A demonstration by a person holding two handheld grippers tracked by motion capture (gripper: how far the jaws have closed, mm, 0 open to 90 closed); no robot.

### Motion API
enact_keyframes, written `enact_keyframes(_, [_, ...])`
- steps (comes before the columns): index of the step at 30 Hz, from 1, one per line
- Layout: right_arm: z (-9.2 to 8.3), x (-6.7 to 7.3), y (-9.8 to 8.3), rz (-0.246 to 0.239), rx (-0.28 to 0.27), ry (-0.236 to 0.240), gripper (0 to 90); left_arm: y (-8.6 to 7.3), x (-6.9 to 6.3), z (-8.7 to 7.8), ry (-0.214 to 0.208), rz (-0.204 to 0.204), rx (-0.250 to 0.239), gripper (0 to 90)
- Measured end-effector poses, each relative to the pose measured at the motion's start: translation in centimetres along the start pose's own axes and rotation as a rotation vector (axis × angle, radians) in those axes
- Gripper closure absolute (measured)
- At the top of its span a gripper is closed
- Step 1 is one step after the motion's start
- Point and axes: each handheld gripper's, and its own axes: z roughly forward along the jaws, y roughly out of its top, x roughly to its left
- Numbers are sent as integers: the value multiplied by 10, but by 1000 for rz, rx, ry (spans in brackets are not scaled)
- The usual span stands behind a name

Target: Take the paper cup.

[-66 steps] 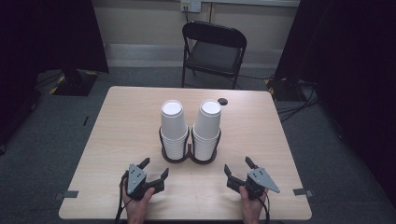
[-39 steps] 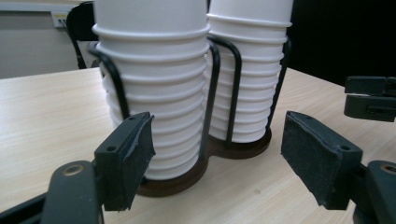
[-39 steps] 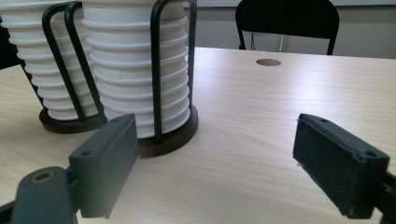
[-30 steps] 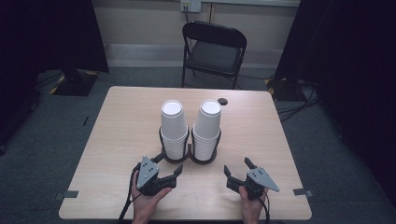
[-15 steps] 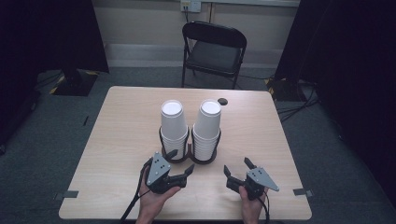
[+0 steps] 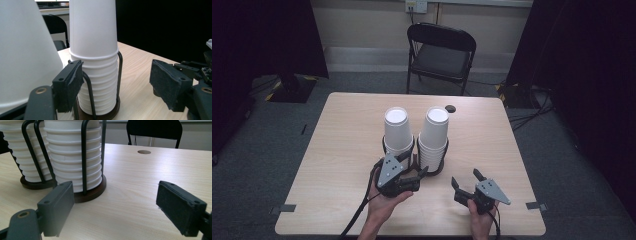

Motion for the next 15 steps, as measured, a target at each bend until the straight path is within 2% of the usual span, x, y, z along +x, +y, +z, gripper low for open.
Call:
enact_keyframes(3, [0, 0, 0, 1, -3, 0, 142, 7, 1, 2, -6, -1, -10, 241])
enact_keyframes(4, [0, 0, 0, 1, -4, 0, 141, 10, 1, 3, 5, 3, -12, 237])
enact_keyframes(7, [0, 0, 0, 0, -1, 0, 141, 17, 3, 5, -5, -15, -29, 215])
enact_keyframes(12, [0, 0, 0, 1, -4, -2, 140, 27, 2, 11, -3, 11, -30, 214])
enact_keyframes(13, [0, 0, 0, 2, -5, -2, 140, 29, 2, 13, 10, 18, -28, 213])
enact_keyframes(14, [0, 0, 0, 3, -5, -2, 140, 31, 2, 15, 14, 16, -25, 211])
enact_keyframes(15, [0, 0, 0, 3, -5, -1, 140, 33, 3, 16, 5, -3, -20, 209])
